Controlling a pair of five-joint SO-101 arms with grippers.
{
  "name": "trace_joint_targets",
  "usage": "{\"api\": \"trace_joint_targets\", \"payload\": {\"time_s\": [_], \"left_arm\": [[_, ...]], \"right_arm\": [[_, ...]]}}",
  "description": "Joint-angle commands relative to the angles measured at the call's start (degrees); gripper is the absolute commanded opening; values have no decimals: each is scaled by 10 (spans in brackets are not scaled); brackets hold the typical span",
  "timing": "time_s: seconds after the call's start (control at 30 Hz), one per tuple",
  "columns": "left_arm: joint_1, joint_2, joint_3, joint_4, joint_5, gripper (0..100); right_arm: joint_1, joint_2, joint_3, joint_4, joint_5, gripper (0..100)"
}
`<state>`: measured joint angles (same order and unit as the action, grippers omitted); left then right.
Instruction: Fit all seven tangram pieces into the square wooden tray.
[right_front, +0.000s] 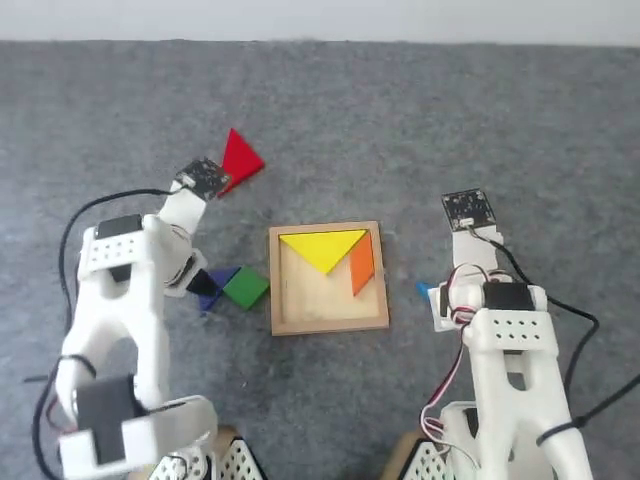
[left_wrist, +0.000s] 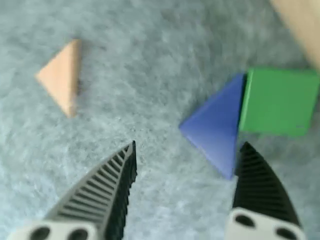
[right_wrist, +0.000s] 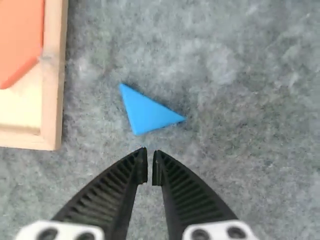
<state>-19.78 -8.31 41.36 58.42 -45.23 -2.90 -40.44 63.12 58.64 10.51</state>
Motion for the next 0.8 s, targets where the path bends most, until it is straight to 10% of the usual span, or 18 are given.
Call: {"api": "trace_joint_targets", "payload": {"time_s": [0.0,0.77], "left_arm": [[-10,57,-45,-14,-68,307],[58,135,-92,-42,-43,306]], "right_arm": [[4,-21,2,-22,6,32],[3,-19,3,-25,6,32]]}}
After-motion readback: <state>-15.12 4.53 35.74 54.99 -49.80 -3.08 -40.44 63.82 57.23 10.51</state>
